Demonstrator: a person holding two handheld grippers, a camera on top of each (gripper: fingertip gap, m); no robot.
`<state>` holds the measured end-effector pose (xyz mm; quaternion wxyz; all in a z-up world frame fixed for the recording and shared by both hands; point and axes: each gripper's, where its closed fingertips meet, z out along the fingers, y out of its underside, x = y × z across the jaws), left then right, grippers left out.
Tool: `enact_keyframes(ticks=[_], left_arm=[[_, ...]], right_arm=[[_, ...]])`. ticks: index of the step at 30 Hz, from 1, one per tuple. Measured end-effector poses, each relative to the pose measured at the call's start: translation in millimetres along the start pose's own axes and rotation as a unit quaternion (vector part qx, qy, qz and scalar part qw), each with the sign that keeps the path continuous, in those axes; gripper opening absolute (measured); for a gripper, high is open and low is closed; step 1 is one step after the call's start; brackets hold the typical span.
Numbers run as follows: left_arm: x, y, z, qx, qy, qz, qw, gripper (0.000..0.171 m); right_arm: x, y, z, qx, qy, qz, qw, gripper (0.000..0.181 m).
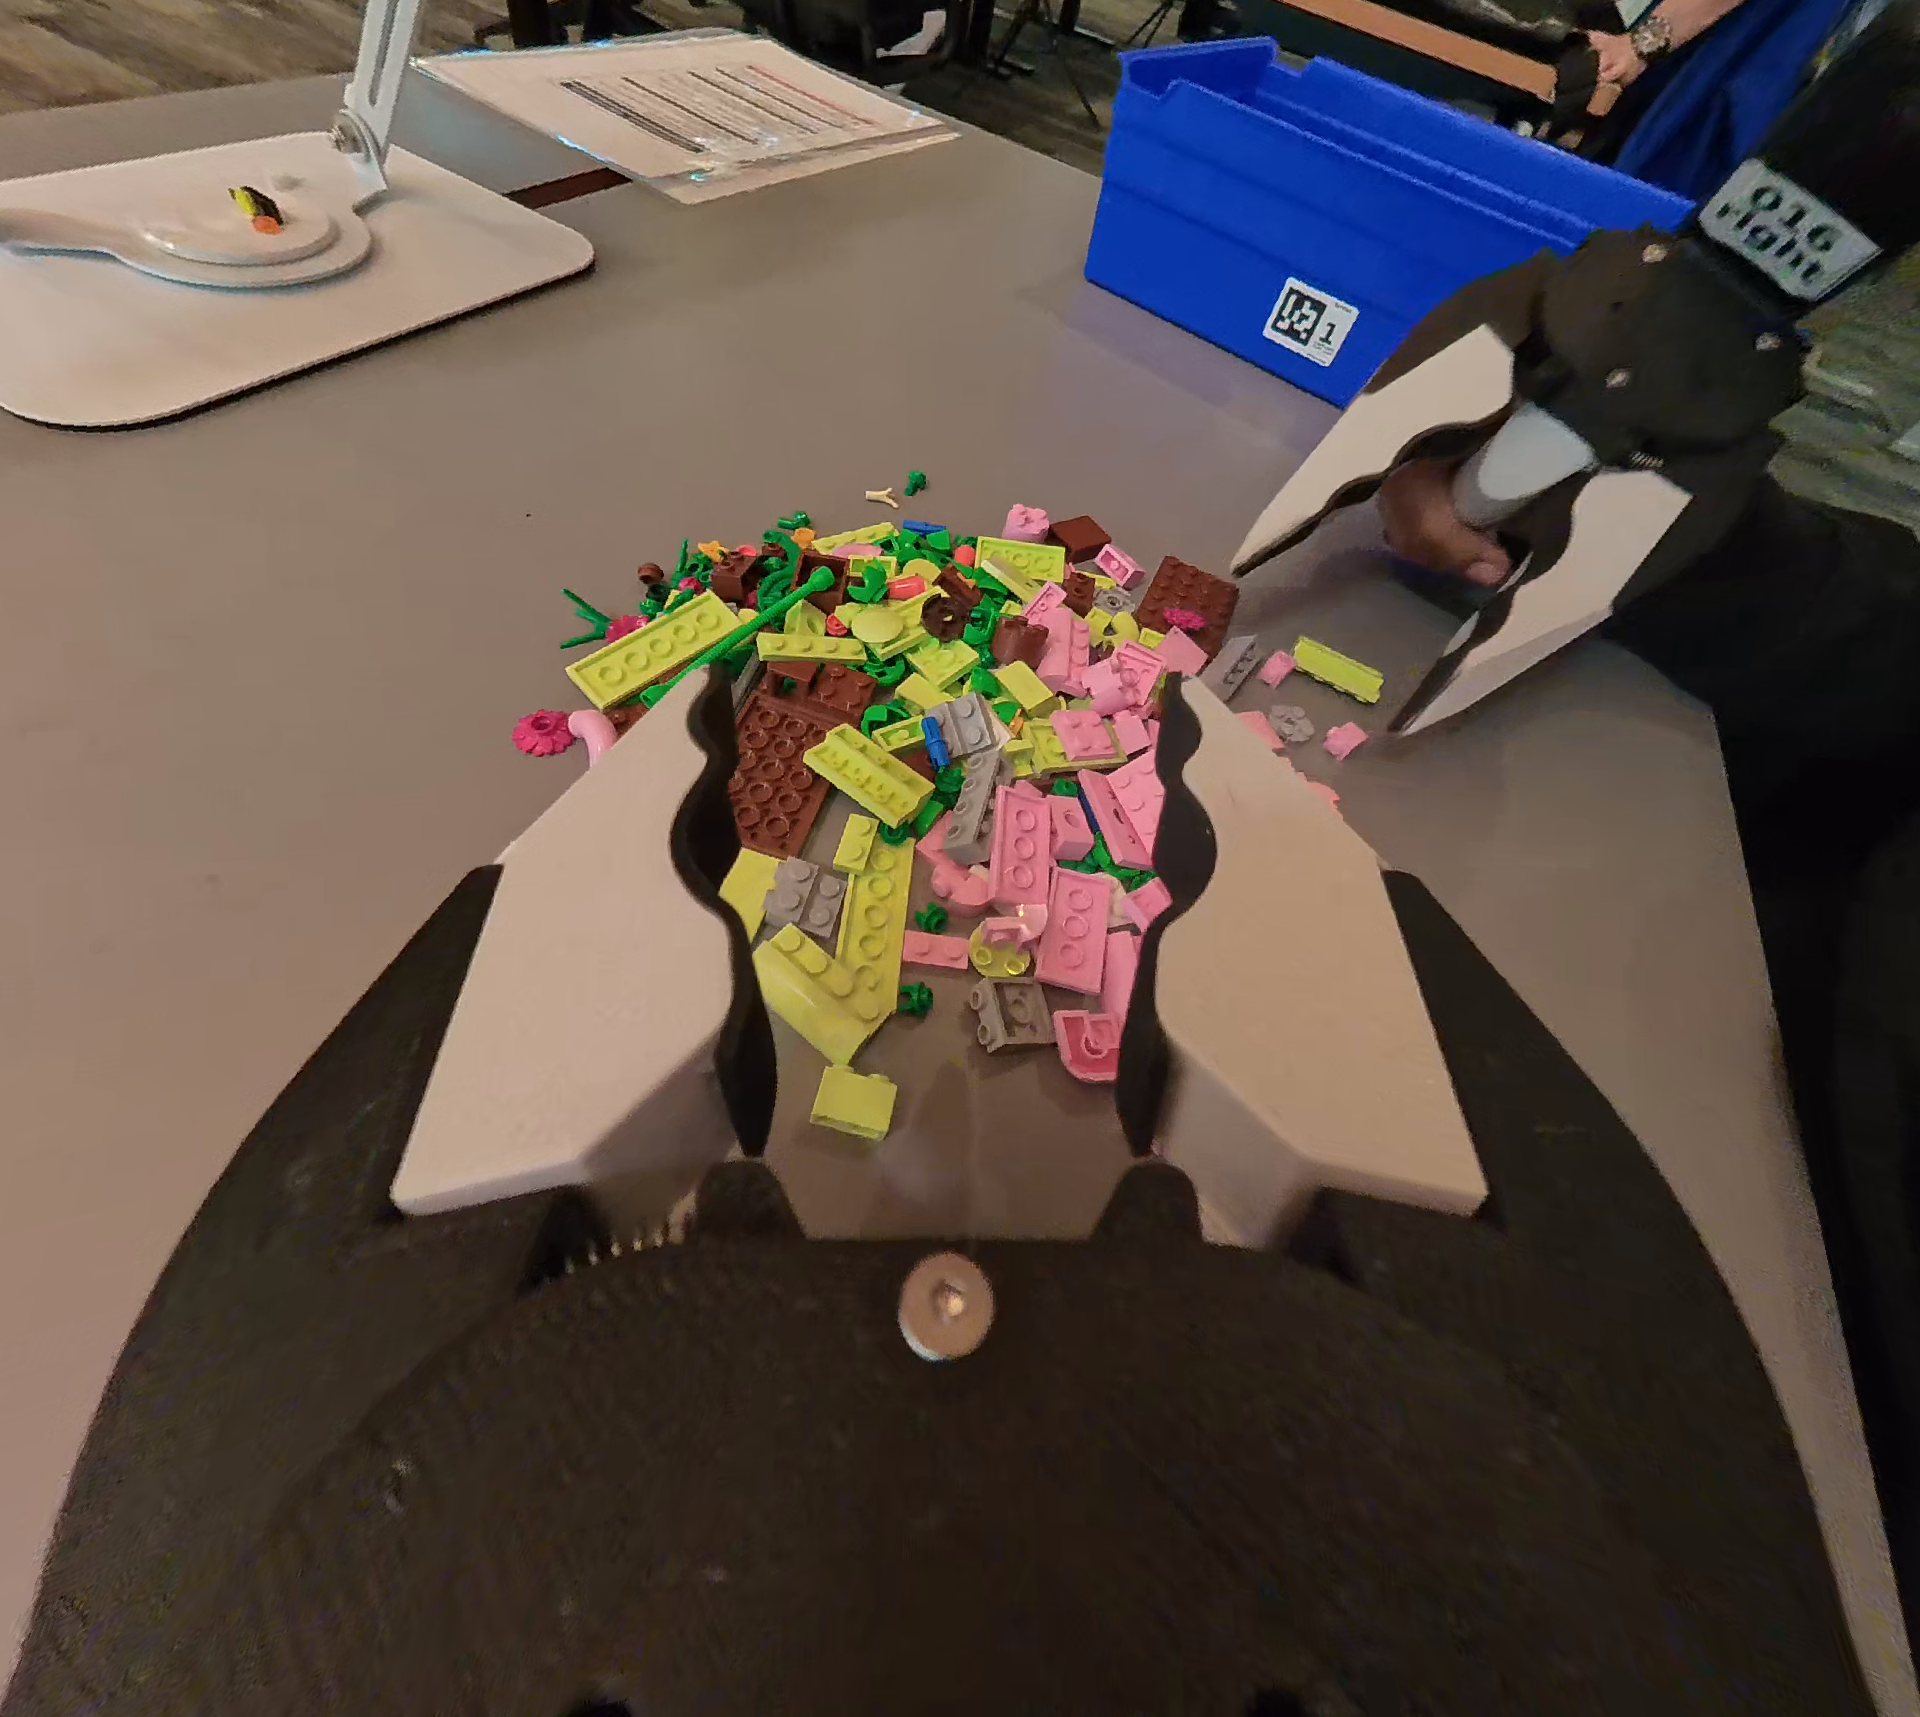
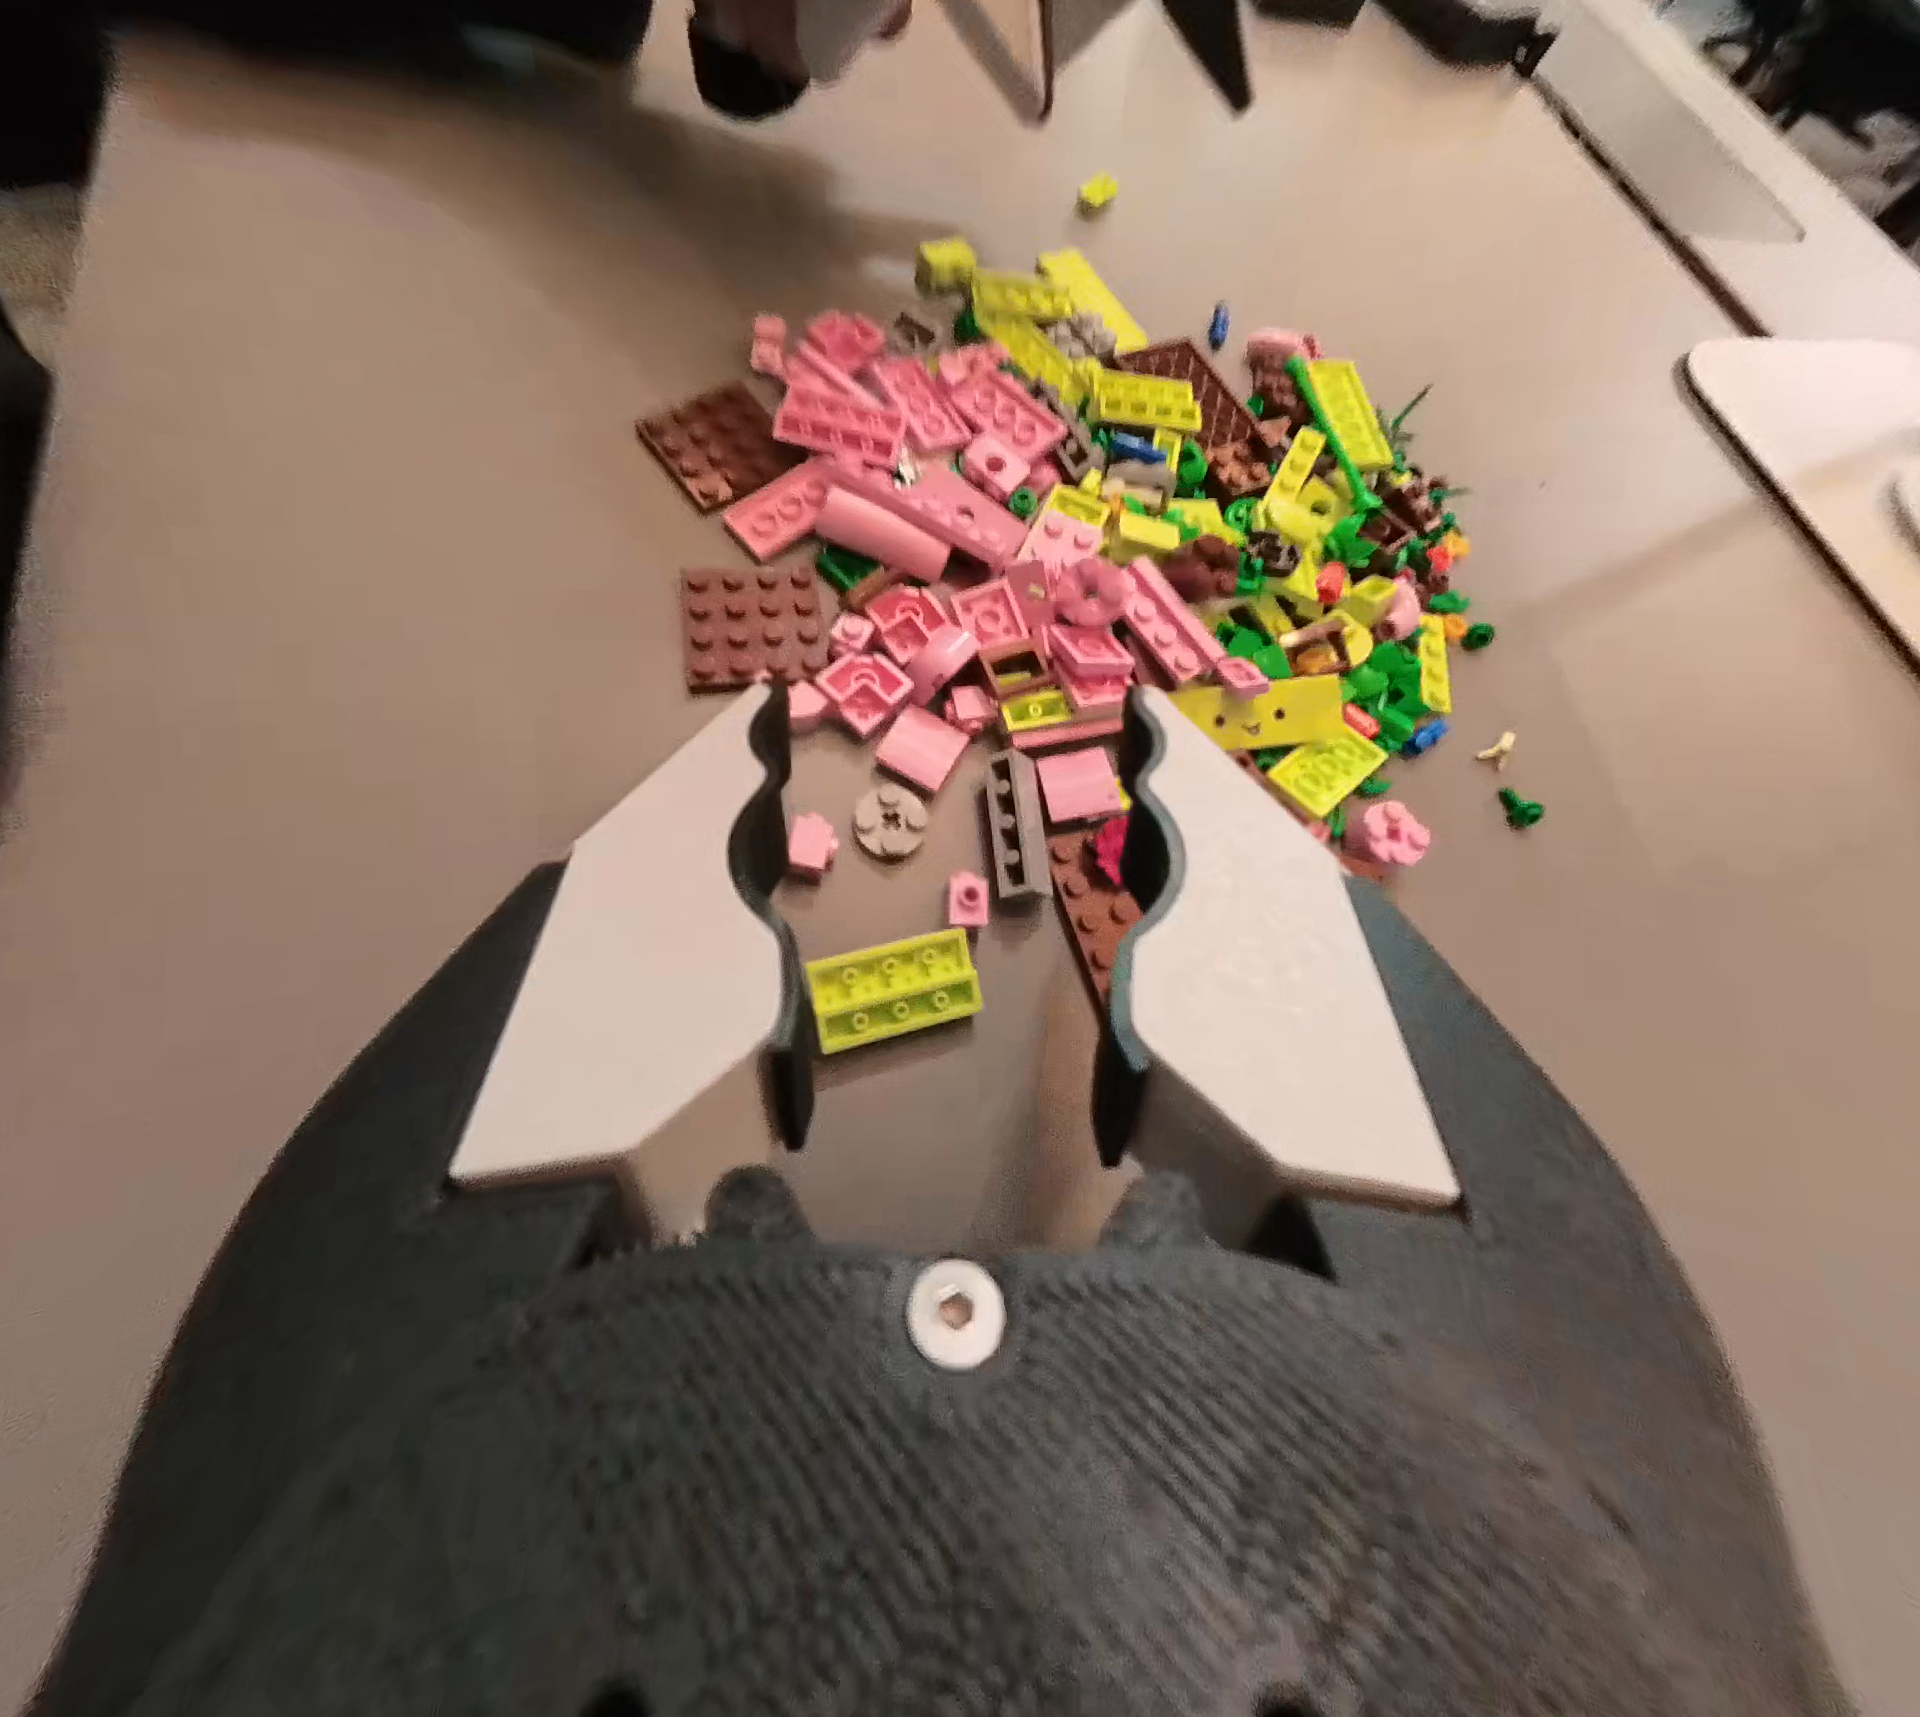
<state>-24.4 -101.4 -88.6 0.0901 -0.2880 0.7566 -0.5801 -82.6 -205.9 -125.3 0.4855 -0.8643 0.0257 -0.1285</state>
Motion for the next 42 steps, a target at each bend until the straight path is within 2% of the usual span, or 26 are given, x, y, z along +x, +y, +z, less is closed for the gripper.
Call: enact_keyframes(ticks=[3,5,6,8,11,16,20,23,26,32,35,38,40,42], left_arm=[[-1,0,-1,0.001,-0.001,0.006,1.000,0.079],[8,-6,-3,0.018,0.014,0.033,0.999,0.080],[13,-10,-5,0.033,0.021,0.051,0.998,0.080],[24,-17,-9,0.055,0.036,0.073,0.995,0.080],[25,-24,-13,0.071,0.033,0.074,0.994,0.078],[8,-29,-20,0.090,-0.001,0.073,0.993,0.059],[3,-41,-29,0.137,-0.032,0.096,0.985,0.039],[-4,-44,-32,0.146,-0.051,0.098,0.983,0.037],[-7,-41,-30,0.142,-0.051,0.087,0.985,0.035],[-14,-36,-29,0.122,-0.078,0.110,0.983,0.032],[-16,-40,-33,0.130,-0.088,0.114,0.981,0.031],[-25,-44,-38,0.144,-0.110,0.098,0.979,0.036],[-49,-49,-49,0.160,-0.180,0.076,0.968,0.062],[-70,-50,-61,0.169,-0.229,0.051,0.957,0.076]], right_arm=[[3,-8,-10,0.033,0.004,0.009,0.999,0.057],[-5,-16,-17,0.065,-0.030,0.026,0.997,0.063],[-12,-25,-23,0.096,-0.061,0.045,0.993,0.071],[-14,-46,-41,0.165,-0.098,0.085,0.978,0.075],[-4,-60,-61,0.227,-0.103,0.120,0.961,0.070],[-1,-56,-60,0.217,-0.097,0.127,0.963,0.062],[15,-37,-46,0.160,-0.030,0.116,0.980,0.051],[25,-30,-46,0.144,0.001,0.112,0.983,0.028],[34,-36,-56,0.178,0.014,0.127,0.976,0.019],[38,-45,-68,0.221,0.008,0.145,0.964,0.022],[38,-41,-65,0.208,0.013,0.142,0.968,0.022],[38,-37,-61,0.192,0.018,0.139,0.971,0.022],[38,-36,-59,0.187,0.020,0.136,0.973,0.023],[38,-35,-59,0.185,0.022,0.135,0.973,0.022]])
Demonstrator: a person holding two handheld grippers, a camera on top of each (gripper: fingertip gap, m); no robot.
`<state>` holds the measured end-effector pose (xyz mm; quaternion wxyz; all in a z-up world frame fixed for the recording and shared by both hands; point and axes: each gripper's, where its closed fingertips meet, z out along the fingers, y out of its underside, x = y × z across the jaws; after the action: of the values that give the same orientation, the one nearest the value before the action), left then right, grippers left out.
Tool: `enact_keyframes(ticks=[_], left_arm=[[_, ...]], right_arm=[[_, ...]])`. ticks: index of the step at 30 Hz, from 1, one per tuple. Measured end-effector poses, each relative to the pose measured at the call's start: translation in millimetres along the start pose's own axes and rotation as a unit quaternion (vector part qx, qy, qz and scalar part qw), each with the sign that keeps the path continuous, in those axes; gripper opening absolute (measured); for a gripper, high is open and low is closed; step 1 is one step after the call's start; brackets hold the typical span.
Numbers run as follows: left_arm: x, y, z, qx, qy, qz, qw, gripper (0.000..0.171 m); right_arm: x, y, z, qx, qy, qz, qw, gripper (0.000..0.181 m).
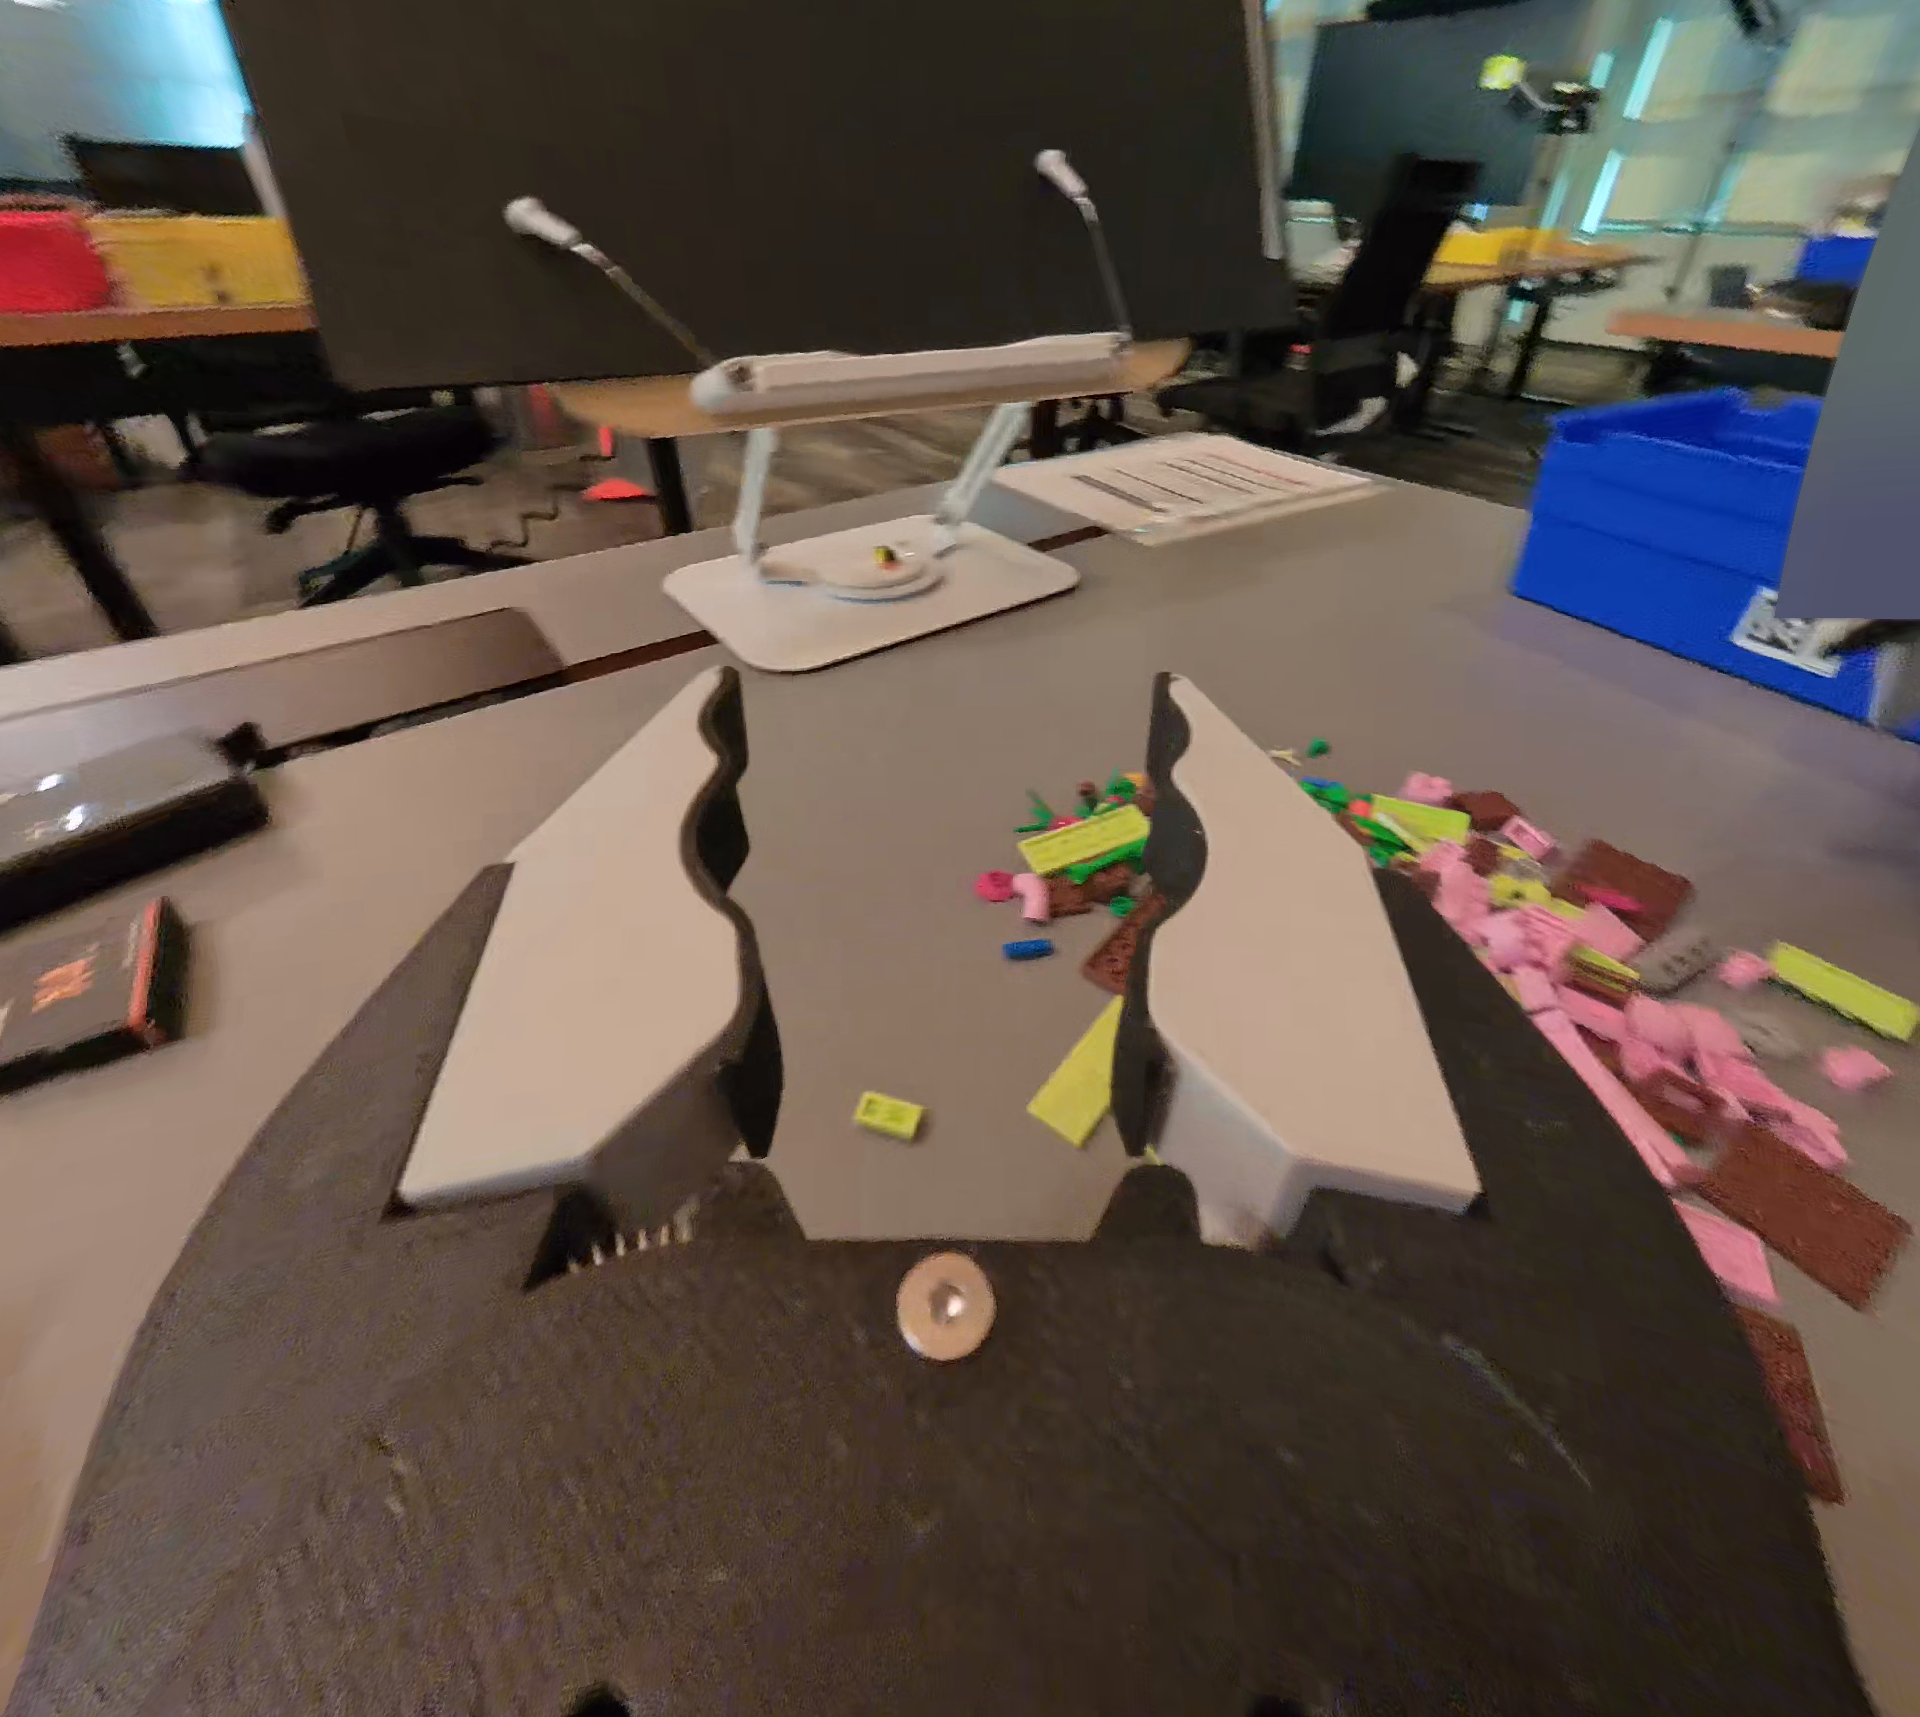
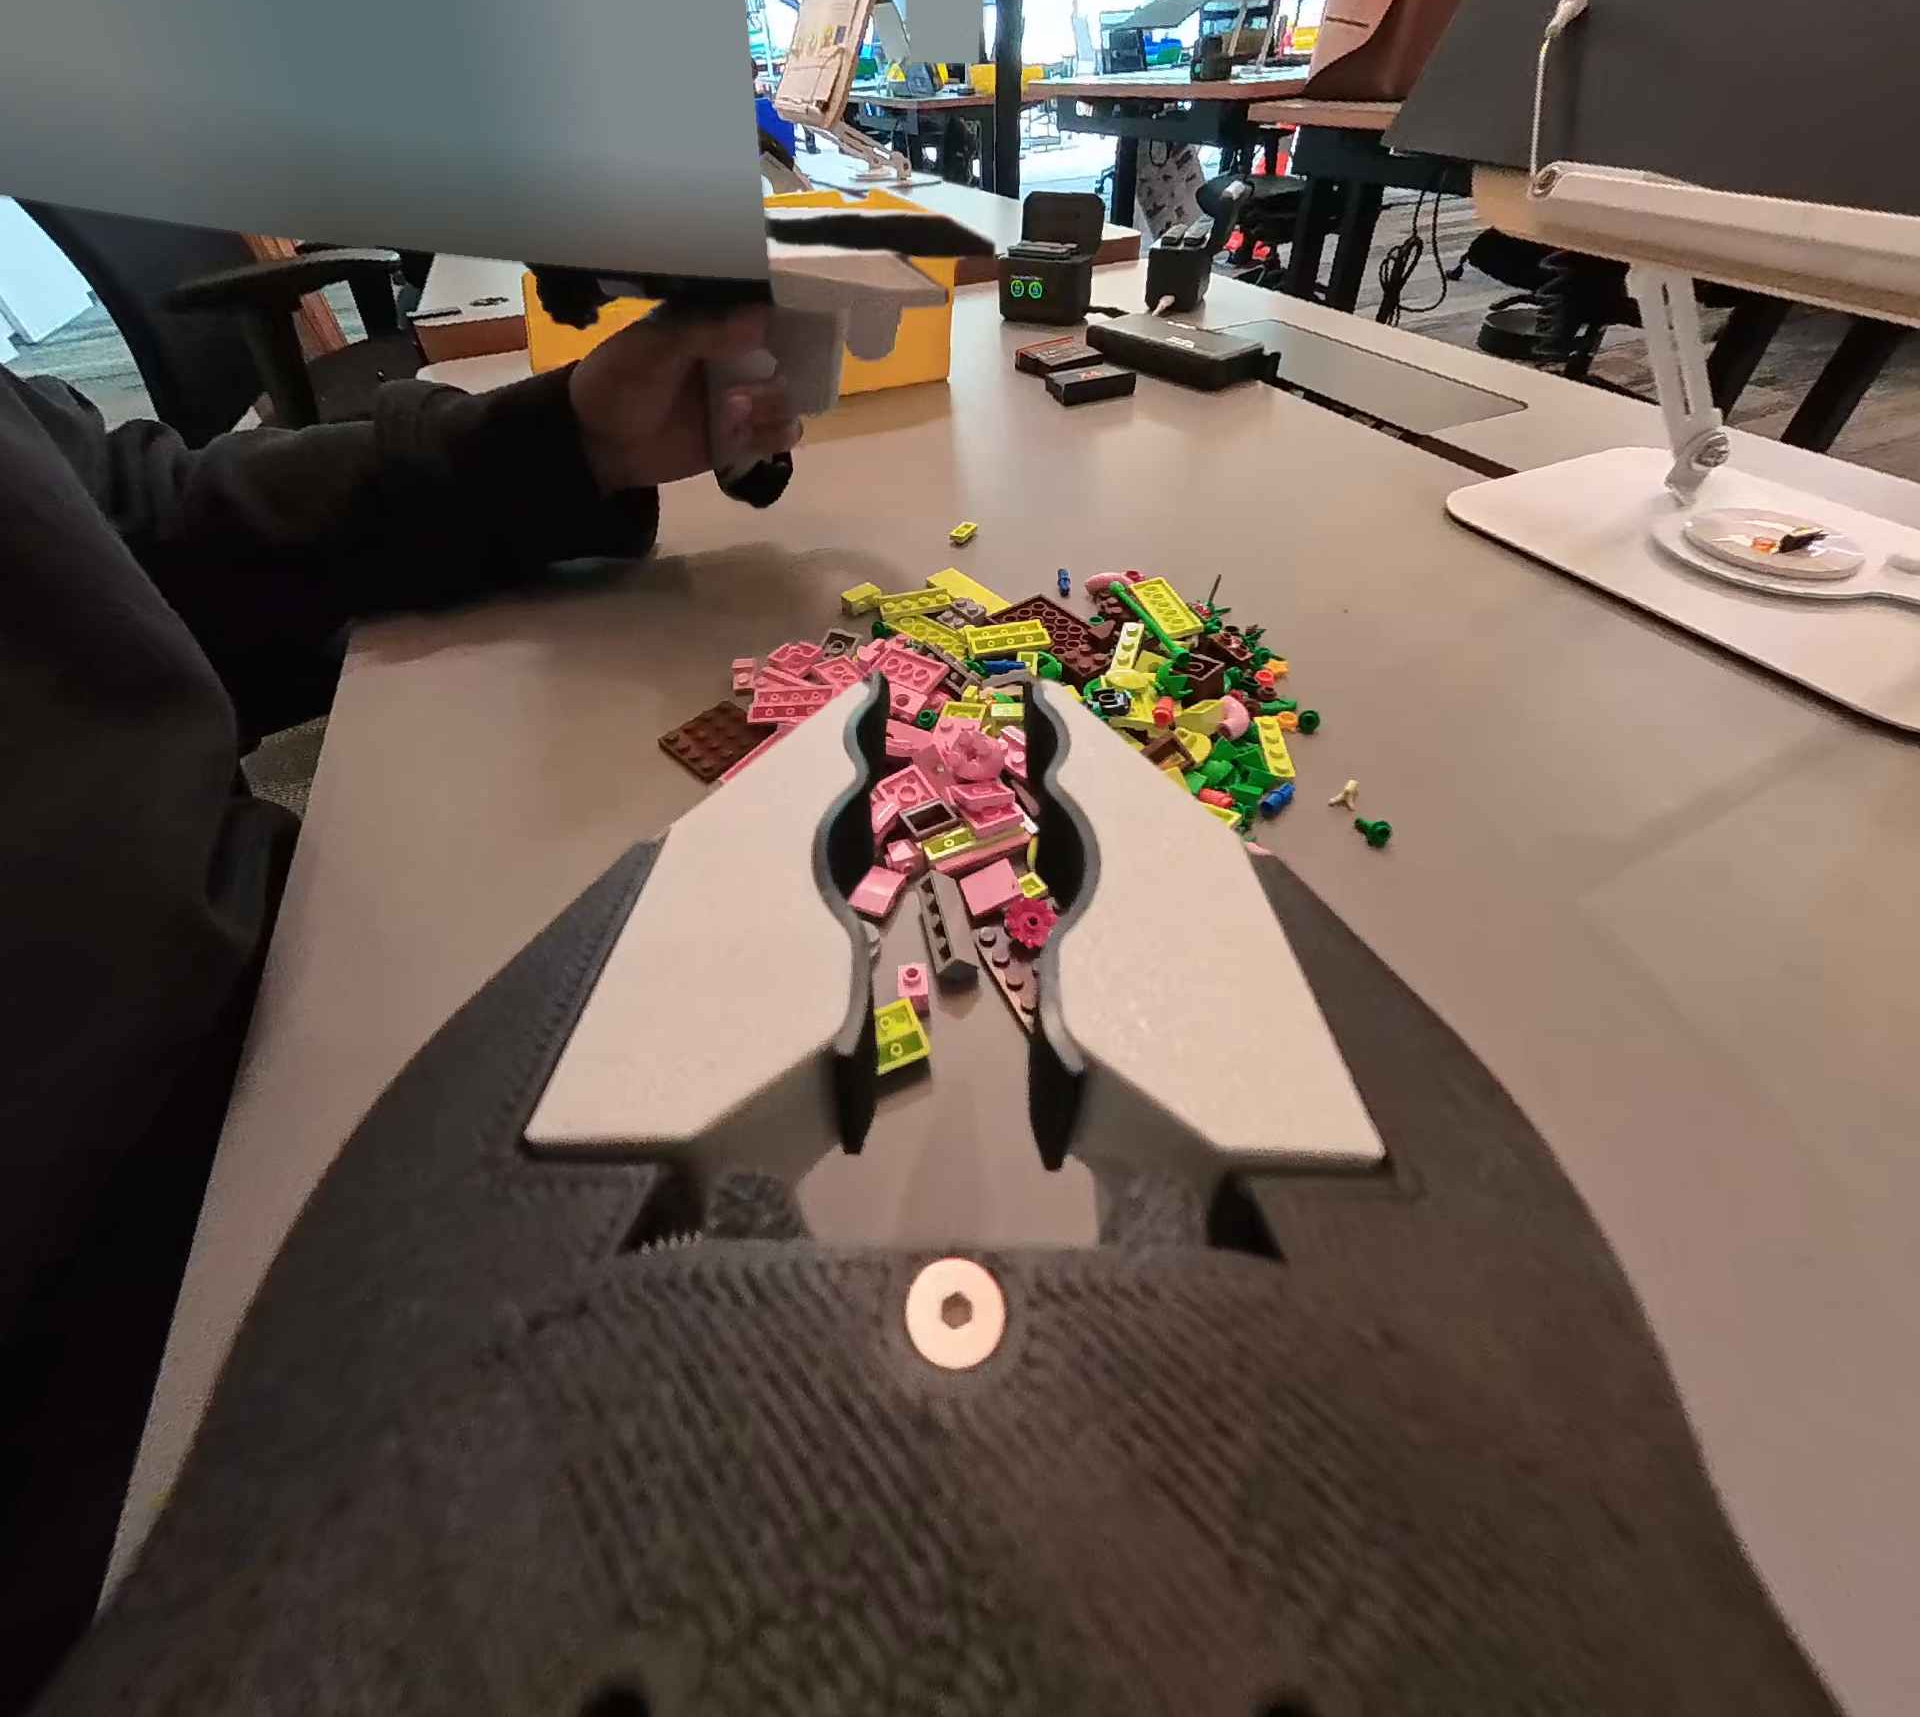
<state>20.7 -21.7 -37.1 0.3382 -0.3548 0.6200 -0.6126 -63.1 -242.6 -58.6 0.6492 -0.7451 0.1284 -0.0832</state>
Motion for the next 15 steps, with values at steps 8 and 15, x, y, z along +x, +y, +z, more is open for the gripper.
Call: enact_keyframes(ticks=[8,15], left_arm=[[-8,76,-1,-0.221,0.048,-0.111,0.968,0.071],[-19,110,-15,-0.319,0.022,-0.053,0.946,0.034]], right_arm=[[9,7,0,-0.018,0.024,0.005,1.000,0.022],[11,7,-1,-0.014,0.026,0.014,0.999,0.022]])
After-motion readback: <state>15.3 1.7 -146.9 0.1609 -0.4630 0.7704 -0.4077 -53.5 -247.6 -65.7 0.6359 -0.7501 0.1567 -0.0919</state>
